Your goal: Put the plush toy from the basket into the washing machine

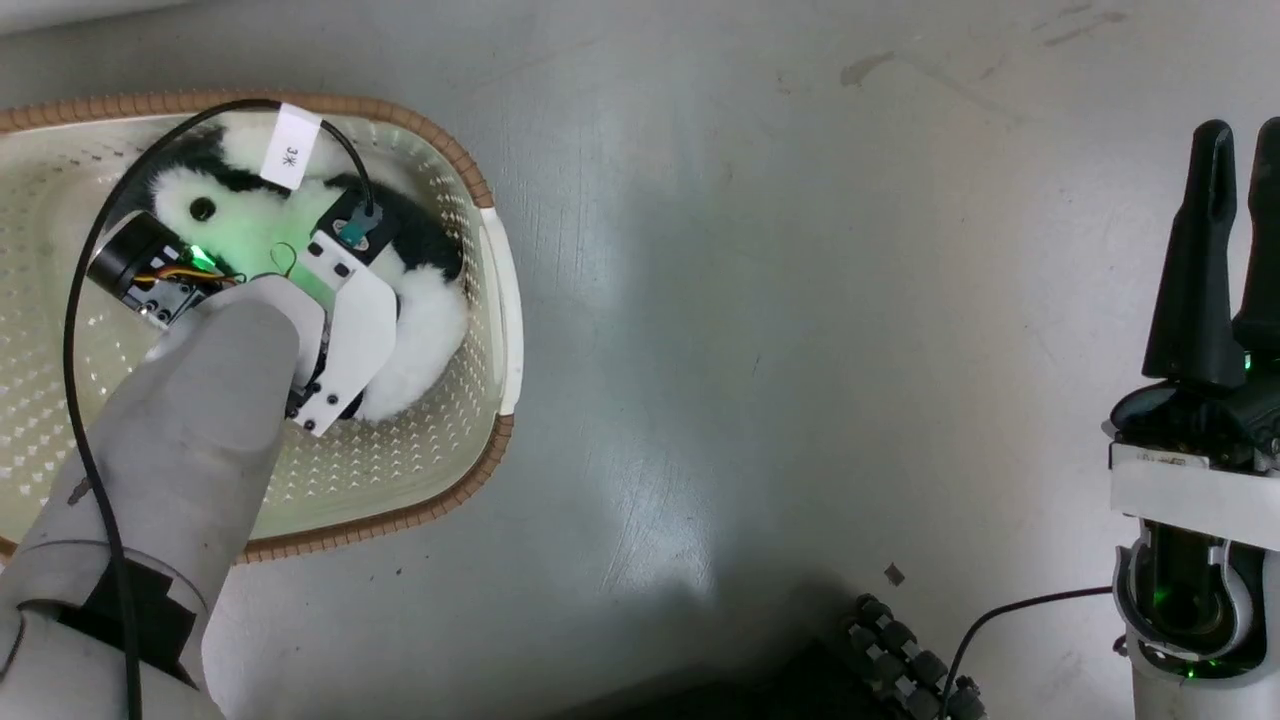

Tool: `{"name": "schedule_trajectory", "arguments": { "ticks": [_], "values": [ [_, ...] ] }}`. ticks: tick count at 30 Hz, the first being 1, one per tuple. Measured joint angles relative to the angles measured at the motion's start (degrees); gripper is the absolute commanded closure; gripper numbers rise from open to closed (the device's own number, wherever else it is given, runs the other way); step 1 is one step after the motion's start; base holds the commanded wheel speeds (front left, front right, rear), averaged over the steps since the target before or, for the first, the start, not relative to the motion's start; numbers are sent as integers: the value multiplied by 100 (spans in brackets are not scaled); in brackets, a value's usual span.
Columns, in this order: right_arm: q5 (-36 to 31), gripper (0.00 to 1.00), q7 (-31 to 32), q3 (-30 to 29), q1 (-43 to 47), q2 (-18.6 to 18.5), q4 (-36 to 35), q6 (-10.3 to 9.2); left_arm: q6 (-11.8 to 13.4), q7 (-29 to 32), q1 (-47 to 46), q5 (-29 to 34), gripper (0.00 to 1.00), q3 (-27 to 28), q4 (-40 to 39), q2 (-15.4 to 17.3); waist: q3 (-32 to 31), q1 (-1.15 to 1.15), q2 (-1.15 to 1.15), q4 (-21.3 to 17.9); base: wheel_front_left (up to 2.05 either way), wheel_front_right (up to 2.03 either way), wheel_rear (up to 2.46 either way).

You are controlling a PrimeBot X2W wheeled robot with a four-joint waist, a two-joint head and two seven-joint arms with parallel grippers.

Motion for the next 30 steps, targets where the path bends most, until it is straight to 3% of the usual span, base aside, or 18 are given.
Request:
{"name": "schedule_trajectory", "arguments": {
  "ticks": [8,14,30],
  "values": [
    [-34,0,-49,-18,90,0,265,0,-22,-240,162,-296,100,-119,287,-30,-490,0,0,70,0,0,0],
    [-138,0,-49,-120,354,-1,452,0,7,-620,654,-525,100,-116,347,-265,-1145,0,0,213,0,0,0],
    [-669,0,-49,-176,1123,0,768,0,8,-2082,1617,-980,100,-163,322,-766,-2953,-1,0,961,0,0,0]
  ]
}}
